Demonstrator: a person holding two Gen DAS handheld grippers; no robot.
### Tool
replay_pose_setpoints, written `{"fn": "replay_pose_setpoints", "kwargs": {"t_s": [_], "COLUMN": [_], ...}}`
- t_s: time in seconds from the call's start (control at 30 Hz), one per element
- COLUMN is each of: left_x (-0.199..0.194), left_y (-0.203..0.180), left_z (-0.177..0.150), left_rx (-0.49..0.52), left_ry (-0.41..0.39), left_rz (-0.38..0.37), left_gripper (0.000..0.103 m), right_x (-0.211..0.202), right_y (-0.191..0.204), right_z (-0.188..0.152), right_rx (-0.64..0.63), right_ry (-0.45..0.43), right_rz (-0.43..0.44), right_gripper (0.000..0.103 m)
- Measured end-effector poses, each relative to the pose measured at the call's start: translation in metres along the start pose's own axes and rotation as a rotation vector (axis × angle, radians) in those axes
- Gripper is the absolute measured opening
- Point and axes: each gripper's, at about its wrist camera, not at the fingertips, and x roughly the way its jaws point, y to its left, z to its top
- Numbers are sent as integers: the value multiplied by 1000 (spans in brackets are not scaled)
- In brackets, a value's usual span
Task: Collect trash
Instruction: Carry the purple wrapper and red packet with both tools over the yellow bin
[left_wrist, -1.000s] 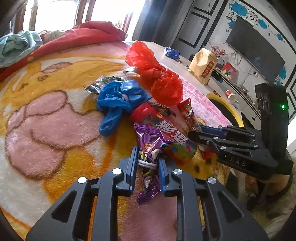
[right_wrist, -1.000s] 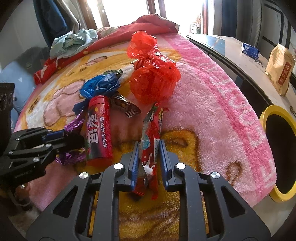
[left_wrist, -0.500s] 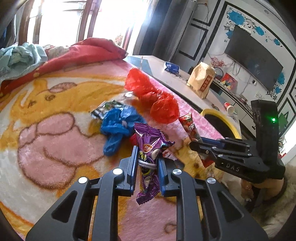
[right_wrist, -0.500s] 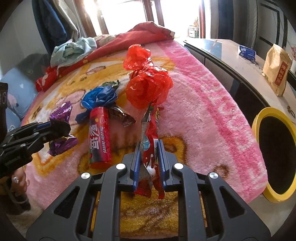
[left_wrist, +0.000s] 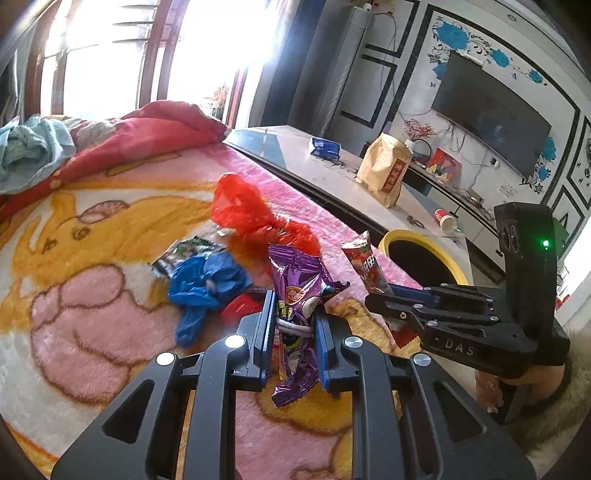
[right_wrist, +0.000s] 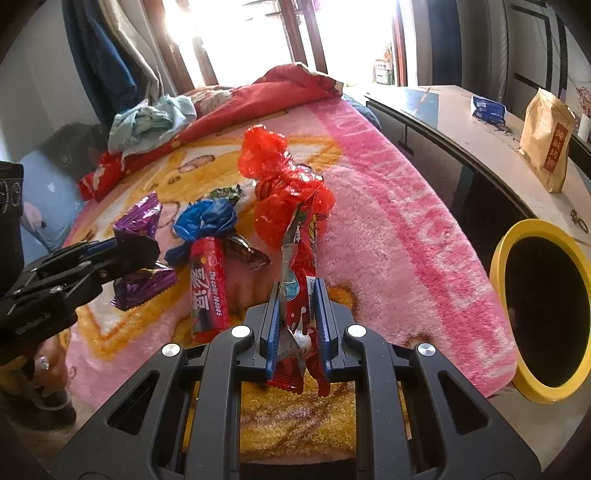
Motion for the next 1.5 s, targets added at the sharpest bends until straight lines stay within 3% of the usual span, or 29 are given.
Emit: {"fn": "replay_pose_setpoints", "kwargs": {"t_s": [1.5], "left_x": [43], "left_y": [-81], "left_z": [28], "left_rx": [137], "left_ry": [-7], "left_rz": [-104], "left_gripper": [18], "right_x": [-55], "right_y": [-92], "right_z": [16], "right_rx": [183], "right_ry": [-152], "right_rz": [-140], "right_gripper": [12]}}
